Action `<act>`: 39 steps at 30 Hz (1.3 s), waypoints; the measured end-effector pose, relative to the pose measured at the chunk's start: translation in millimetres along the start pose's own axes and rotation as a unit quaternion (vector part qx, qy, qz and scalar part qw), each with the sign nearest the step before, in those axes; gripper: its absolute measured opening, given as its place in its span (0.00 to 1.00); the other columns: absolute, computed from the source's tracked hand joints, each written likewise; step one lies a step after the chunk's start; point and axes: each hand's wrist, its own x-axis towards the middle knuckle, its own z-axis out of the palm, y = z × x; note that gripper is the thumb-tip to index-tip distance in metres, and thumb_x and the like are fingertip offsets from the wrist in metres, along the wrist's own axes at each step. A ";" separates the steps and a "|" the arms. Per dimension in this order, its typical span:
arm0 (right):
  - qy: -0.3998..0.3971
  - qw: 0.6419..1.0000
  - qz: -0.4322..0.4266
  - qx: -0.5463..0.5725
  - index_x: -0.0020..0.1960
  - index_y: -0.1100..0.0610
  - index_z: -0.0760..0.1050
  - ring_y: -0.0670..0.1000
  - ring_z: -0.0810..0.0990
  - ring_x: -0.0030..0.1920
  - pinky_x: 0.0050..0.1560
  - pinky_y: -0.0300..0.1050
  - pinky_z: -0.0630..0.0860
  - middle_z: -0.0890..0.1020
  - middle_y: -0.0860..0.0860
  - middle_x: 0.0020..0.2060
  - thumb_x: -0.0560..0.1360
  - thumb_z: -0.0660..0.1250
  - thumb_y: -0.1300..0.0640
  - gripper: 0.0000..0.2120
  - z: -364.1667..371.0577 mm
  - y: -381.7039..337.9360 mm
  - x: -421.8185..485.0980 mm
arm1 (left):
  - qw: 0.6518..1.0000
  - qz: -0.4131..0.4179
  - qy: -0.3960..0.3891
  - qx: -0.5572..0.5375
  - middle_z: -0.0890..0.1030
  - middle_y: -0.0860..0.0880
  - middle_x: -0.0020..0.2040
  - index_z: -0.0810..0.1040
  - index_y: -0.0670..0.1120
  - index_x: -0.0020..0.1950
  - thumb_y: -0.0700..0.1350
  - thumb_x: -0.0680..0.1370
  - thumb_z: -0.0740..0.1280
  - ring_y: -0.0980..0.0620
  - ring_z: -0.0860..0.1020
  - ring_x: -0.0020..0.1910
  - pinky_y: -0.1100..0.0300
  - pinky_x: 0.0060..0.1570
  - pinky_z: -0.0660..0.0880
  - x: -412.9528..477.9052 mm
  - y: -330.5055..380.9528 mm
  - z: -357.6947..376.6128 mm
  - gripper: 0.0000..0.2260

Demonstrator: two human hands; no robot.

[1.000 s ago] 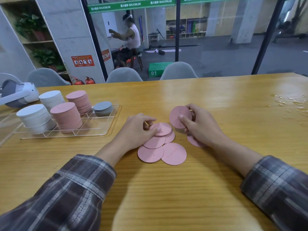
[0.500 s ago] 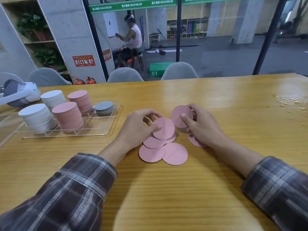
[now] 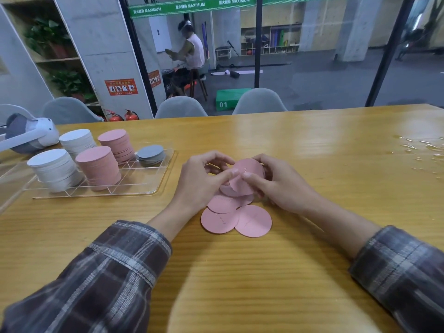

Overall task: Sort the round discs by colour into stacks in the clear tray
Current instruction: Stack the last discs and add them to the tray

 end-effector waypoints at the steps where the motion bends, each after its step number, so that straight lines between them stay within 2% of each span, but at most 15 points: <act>1: -0.002 1.000 -0.002 0.002 0.58 0.53 0.77 0.41 0.79 0.32 0.34 0.33 0.71 0.82 0.41 0.34 0.81 0.69 0.54 0.07 0.1 0.7 0.1 | 1.000 0.000 0.001 0.001 0.83 0.52 0.38 0.86 0.49 0.48 0.44 0.74 0.80 0.53 0.82 0.37 0.48 0.44 0.85 -0.2 0.8 0.4 0.06; 4: 0.005 1.000 -0.002 -0.010 0.57 0.53 0.77 0.42 0.79 0.32 0.36 0.35 0.72 0.81 0.42 0.36 0.80 0.69 0.56 0.06 -0.4 1.9 0.3 | 1.000 0.008 0.002 0.020 0.84 0.53 0.39 0.85 0.48 0.47 0.44 0.76 0.78 0.54 0.83 0.38 0.55 0.43 0.84 0.4 0.9 0.8 0.04; 6: 0.023 0.999 0.004 -0.037 0.57 0.53 0.77 0.41 0.78 0.32 0.36 0.36 0.71 0.81 0.42 0.36 0.81 0.68 0.55 0.06 -1.4 2.8 0.7 | 0.994 0.020 -0.002 0.106 0.84 0.54 0.40 0.85 0.51 0.46 0.49 0.76 0.77 0.56 0.82 0.40 0.65 0.44 0.78 1.8 -4.6 -0.3 0.04; 8: 0.044 0.997 0.016 -0.059 0.57 0.53 0.77 0.41 0.77 0.30 0.33 0.36 0.69 0.79 0.42 0.35 0.81 0.66 0.55 0.06 -3.6 3.8 0.5 | 0.978 0.013 -0.035 0.207 0.82 0.56 0.44 0.85 0.53 0.50 0.55 0.76 0.76 0.58 0.80 0.42 0.71 0.43 0.71 2.4 -11.4 -2.7 0.08; 11: 0.058 0.997 0.039 -0.046 0.56 0.55 0.74 0.49 0.72 0.19 0.21 0.36 0.63 0.78 0.47 0.32 0.83 0.63 0.56 0.04 -7.3 4.8 -1.3 | 0.959 -0.004 -0.099 0.265 0.79 0.56 0.48 0.86 0.53 0.56 0.60 0.73 0.76 0.62 0.76 0.44 0.69 0.47 0.70 1.3 -16.2 -7.8 0.16; 13: 0.066 0.996 0.045 -0.042 0.56 0.56 0.74 0.51 0.72 0.17 0.19 0.35 0.61 0.78 0.49 0.32 0.83 0.63 0.56 0.04 -9.0 4.7 -2.2 | 0.960 -0.002 -0.109 0.258 0.80 0.55 0.49 0.86 0.54 0.57 0.60 0.73 0.77 0.62 0.76 0.44 0.71 0.45 0.70 1.2 -13.4 -10.3 0.17; 16: 0.085 0.994 0.038 -0.065 0.55 0.54 0.74 0.45 0.76 0.22 0.25 0.34 0.64 0.79 0.48 0.36 0.83 0.63 0.55 0.03 -9.9 7.3 -1.0 | 0.961 0.002 -0.104 0.257 0.81 0.55 0.50 0.86 0.54 0.58 0.59 0.73 0.77 0.59 0.78 0.44 0.72 0.43 0.70 1.4 -10.3 -9.9 0.17; 20: 0.107 0.990 0.035 -0.085 0.55 0.53 0.75 0.45 0.77 0.34 0.40 0.42 0.69 0.82 0.48 0.41 0.82 0.64 0.54 0.05 -10.8 12.8 1.7 | 0.960 -0.009 -0.109 0.257 0.81 0.56 0.48 0.87 0.53 0.54 0.58 0.73 0.78 0.59 0.79 0.44 0.72 0.43 0.69 1.2 -10.1 -7.7 0.13; 25: 0.107 0.990 0.030 -0.089 0.55 0.54 0.75 0.48 0.76 0.35 0.42 0.43 0.70 0.81 0.47 0.39 0.81 0.65 0.55 0.05 -9.5 14.7 2.5 | 0.963 -0.025 -0.118 0.241 0.81 0.58 0.49 0.85 0.54 0.55 0.57 0.73 0.78 0.59 0.79 0.46 0.69 0.45 0.71 2.4 -10.3 -8.6 0.14; 30: 0.108 0.990 0.034 -0.089 0.55 0.53 0.75 0.49 0.77 0.36 0.43 0.44 0.72 0.82 0.49 0.42 0.81 0.65 0.55 0.05 -9.9 14.8 2.5 | 0.973 -0.009 -0.095 0.209 0.81 0.57 0.49 0.82 0.55 0.53 0.50 0.72 0.80 0.58 0.79 0.46 0.75 0.42 0.70 2.5 -6.8 -7.5 0.13; 33: 0.095 0.991 0.041 -0.084 0.56 0.54 0.75 0.50 0.78 0.34 0.41 0.46 0.74 0.82 0.49 0.42 0.82 0.64 0.54 0.05 -10.2 12.1 2.2 | 0.990 -0.016 -0.063 0.129 0.84 0.54 0.43 0.84 0.54 0.48 0.45 0.74 0.79 0.57 0.80 0.39 0.70 0.42 0.75 4.4 -5.2 -9.2 0.08; 35: 0.073 0.994 0.042 -0.071 0.58 0.54 0.75 0.48 0.78 0.30 0.34 0.45 0.74 0.81 0.49 0.39 0.84 0.62 0.54 0.07 -8.8 8.8 0.9 | 0.996 -0.028 -0.060 0.066 0.85 0.52 0.42 0.85 0.53 0.46 0.44 0.75 0.79 0.54 0.80 0.37 0.57 0.44 0.80 5.6 -6.3 -10.0 0.06; 37: 0.049 0.997 0.044 -0.031 0.58 0.54 0.75 0.46 0.74 0.24 0.23 0.41 0.69 0.79 0.51 0.35 0.85 0.58 0.54 0.08 -6.0 5.1 -0.8 | 0.998 -0.035 -0.052 0.026 0.85 0.50 0.42 0.85 0.54 0.46 0.44 0.75 0.78 0.49 0.82 0.36 0.46 0.47 0.82 4.5 -6.2 -8.6 0.05; 39: 0.036 0.998 0.043 0.001 0.59 0.55 0.76 0.44 0.72 0.21 0.20 0.36 0.65 0.77 0.52 0.33 0.86 0.56 0.54 0.10 -4.0 1.1 -1.8 | 0.999 -0.033 -0.036 0.013 0.86 0.50 0.43 0.85 0.54 0.47 0.45 0.75 0.78 0.43 0.84 0.38 0.44 0.47 0.83 2.4 -5.3 -5.3 0.05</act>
